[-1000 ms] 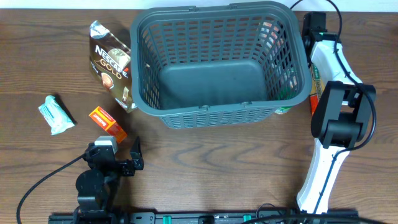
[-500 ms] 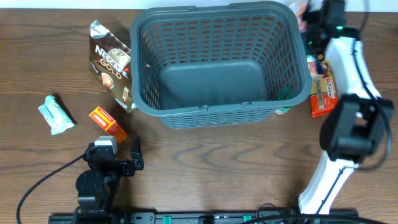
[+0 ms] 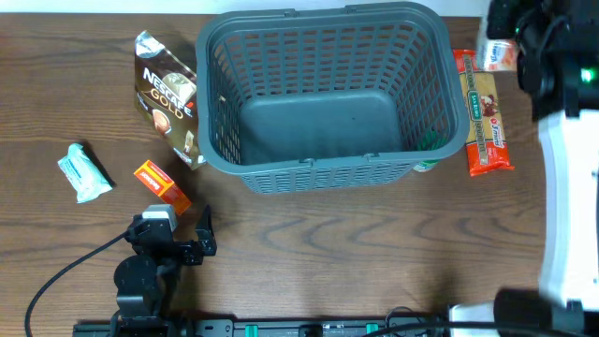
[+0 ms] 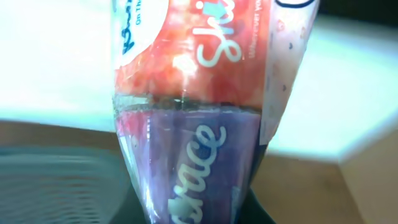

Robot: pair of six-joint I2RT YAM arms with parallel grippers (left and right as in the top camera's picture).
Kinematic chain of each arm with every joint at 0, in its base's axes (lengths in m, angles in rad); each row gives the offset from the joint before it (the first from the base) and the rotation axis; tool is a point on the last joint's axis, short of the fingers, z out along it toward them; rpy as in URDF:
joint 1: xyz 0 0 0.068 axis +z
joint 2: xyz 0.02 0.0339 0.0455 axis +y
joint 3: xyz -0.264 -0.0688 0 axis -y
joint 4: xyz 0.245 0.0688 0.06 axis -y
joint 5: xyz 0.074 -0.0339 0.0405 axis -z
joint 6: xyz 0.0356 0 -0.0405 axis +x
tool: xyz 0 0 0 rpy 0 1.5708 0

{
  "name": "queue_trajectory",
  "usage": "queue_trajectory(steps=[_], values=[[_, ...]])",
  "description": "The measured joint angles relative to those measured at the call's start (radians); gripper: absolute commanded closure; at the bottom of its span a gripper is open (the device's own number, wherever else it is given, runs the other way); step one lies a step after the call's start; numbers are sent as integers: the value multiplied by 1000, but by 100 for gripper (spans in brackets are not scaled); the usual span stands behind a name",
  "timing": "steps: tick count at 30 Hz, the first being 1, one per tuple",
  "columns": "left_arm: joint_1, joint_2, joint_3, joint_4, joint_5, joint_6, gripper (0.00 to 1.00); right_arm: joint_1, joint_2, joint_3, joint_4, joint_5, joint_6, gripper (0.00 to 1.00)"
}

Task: Pack container
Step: 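Carry the multipack over the basket and release it inside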

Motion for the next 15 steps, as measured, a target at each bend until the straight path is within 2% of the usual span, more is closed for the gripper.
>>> queue_trajectory(steps=[4,8,15], values=[[0,0,0,0,0,0,2,100,-71,16,-67,-226,-223,99],[0,0,0,0,0,0,1,180,-69,19,-191,-443,-441,99],[0,0,0,0,0,0,2,222,62,18,-364,-547,-612,99]])
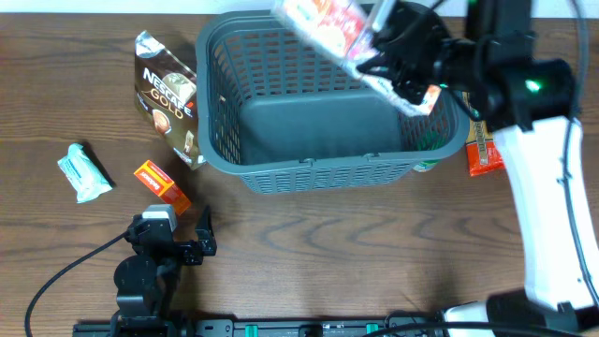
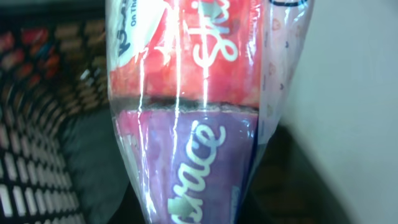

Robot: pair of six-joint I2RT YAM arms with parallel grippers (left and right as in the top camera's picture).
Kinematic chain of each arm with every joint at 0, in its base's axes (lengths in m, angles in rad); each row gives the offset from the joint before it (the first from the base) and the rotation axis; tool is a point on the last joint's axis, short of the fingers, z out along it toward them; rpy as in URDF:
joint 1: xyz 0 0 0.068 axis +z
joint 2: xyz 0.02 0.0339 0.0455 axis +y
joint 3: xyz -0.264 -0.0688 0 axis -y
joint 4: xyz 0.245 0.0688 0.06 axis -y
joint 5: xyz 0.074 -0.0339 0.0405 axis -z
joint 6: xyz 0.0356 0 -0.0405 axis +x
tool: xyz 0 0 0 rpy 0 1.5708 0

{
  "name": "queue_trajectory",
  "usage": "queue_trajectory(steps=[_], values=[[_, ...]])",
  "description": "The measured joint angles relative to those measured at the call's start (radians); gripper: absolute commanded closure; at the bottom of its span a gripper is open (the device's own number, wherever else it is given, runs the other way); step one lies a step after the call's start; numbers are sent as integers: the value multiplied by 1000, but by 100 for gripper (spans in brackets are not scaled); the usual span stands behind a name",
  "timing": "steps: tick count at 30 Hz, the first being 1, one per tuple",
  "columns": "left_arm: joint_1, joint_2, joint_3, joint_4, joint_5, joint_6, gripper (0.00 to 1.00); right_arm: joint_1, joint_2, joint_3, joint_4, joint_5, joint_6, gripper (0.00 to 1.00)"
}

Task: Pack container
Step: 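Carry the multipack over the basket and release it inside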

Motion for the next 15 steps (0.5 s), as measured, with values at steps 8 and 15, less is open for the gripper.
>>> queue_trajectory(steps=[8,15], values=[[0,0,0,0,0,0,1,28,118,-9,-23,-14,-50,1],[0,0,0,0,0,0,2,22,48,1,107,164,207,1]])
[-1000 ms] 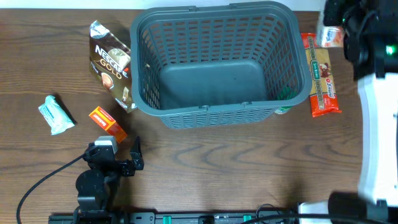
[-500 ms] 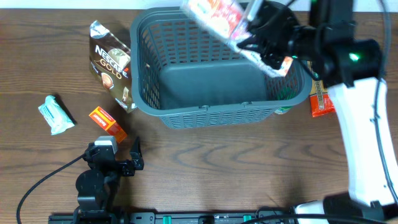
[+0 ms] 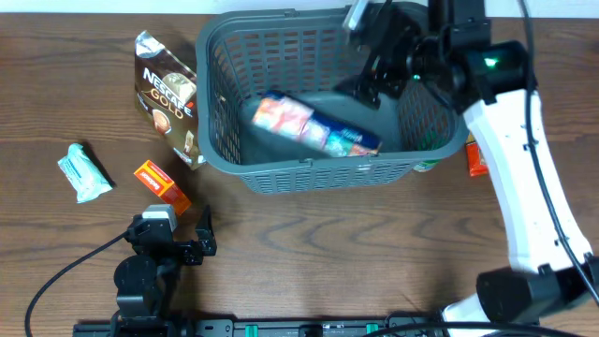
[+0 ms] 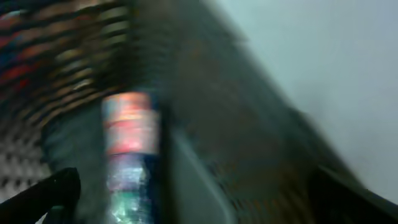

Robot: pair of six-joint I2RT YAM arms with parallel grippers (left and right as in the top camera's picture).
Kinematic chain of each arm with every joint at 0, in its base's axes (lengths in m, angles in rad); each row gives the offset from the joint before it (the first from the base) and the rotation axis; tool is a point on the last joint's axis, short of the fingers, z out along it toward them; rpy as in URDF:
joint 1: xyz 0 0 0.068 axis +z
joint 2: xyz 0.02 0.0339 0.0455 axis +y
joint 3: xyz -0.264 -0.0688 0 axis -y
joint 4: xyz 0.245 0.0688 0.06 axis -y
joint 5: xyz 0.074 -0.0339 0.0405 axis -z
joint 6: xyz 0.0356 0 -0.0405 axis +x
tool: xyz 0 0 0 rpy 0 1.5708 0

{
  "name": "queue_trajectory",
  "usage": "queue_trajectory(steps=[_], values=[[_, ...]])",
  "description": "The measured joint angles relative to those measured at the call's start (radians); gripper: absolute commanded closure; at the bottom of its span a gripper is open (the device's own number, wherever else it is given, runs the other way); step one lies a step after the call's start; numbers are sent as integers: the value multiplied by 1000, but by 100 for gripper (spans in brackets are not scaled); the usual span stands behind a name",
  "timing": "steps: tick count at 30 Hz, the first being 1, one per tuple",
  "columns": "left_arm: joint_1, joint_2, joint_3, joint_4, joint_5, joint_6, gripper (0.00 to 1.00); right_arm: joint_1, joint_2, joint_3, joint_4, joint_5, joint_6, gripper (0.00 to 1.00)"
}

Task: Pack container
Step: 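Carry the multipack over the basket and release it inside, then grasp the San Remo spaghetti packet with the right gripper and lift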

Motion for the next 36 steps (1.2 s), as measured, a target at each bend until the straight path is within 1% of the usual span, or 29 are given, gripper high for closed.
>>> queue_trajectory(steps=[3,6,10,14,17,20,24,28,36], values=[[0,0,0,0,0,0,2,-33,-68,3,0,120,147,1],[0,0,0,0,0,0,2,-87,-159,12,-39,220,263,1],[0,0,0,0,0,0,1,-146,-239,27,-66,349,331,1],[0,0,0,0,0,0,2,-248,-243,31,-72,466,389,1],[0,0,0,0,0,0,2,-366,-188,31,-78,484,446,1],[0,0,0,0,0,0,2,-488,-90,27,-81,463,484,1],[0,0,0,0,0,0,2,-581,38,21,-80,422,503,1],[0,0,0,0,0,0,2,-615,157,19,-64,374,494,1],[0,0,0,0,0,0,1,-615,383,18,-24,240,410,1]])
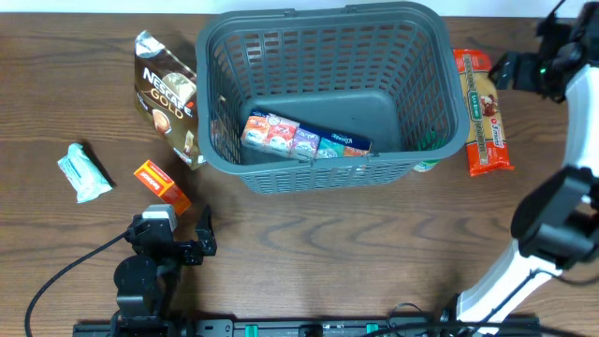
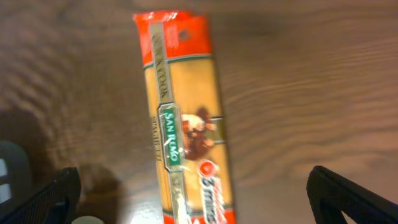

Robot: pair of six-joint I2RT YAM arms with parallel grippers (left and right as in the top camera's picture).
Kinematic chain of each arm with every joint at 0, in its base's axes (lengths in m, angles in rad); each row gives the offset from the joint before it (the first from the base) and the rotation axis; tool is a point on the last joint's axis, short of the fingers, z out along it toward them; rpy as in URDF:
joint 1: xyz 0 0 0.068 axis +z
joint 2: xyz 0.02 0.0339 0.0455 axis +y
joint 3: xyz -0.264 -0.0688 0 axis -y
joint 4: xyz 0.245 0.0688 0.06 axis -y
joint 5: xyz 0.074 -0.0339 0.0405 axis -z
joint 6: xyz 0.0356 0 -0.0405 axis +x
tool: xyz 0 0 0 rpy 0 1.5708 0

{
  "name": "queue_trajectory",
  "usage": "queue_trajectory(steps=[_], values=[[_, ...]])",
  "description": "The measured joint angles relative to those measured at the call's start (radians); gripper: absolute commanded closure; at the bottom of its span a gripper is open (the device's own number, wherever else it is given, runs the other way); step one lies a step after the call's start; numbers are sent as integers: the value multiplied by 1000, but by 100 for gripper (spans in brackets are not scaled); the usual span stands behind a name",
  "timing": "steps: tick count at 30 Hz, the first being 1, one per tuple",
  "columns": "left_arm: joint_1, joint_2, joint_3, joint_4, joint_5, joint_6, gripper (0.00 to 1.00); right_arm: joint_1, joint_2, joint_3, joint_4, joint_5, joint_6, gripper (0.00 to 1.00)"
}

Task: Pack container
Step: 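Grasp the San Remo spaghetti packet with the right gripper and lift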

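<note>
The grey slatted basket (image 1: 318, 174) stands at the middle back of the table. A colourful multi-pack packet (image 1: 304, 139) lies flat on its floor near the front wall. My right gripper (image 1: 513, 71) hangs open and empty just right of the basket. It is above the orange-red spaghetti packet (image 2: 183, 118), which lies lengthwise on the wood (image 1: 482, 112). Only the dark fingertips (image 2: 56, 193) show at the bottom corners of the wrist view. My left gripper (image 1: 202, 236) rests near the front left, holding nothing that I can see.
A Nescafe Gold pouch (image 1: 168, 94) leans against the basket's left wall. A small orange box (image 1: 161, 183) and a pale green packet (image 1: 84, 173) lie at the left. A green-and-white item (image 1: 428, 161) peeks out under the basket's right front corner.
My right gripper was over the basket's right side with the multi-pack packet loose below it. Now it is outside the basket, over the spaghetti packet. The multi-pack packet rests on the basket floor.
My right gripper held the multi-pack packet at the far right, beyond the basket. Then it held it above the basket. Then the packet was free inside the basket and the gripper open. Now the packet lies still there and the gripper is over the spaghetti.
</note>
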Motion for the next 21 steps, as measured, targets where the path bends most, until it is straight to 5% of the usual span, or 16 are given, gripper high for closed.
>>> queue_trajectory(steps=[21], values=[[0,0,0,0,0,0,2,5,295,-2,96,-79,-37,2]])
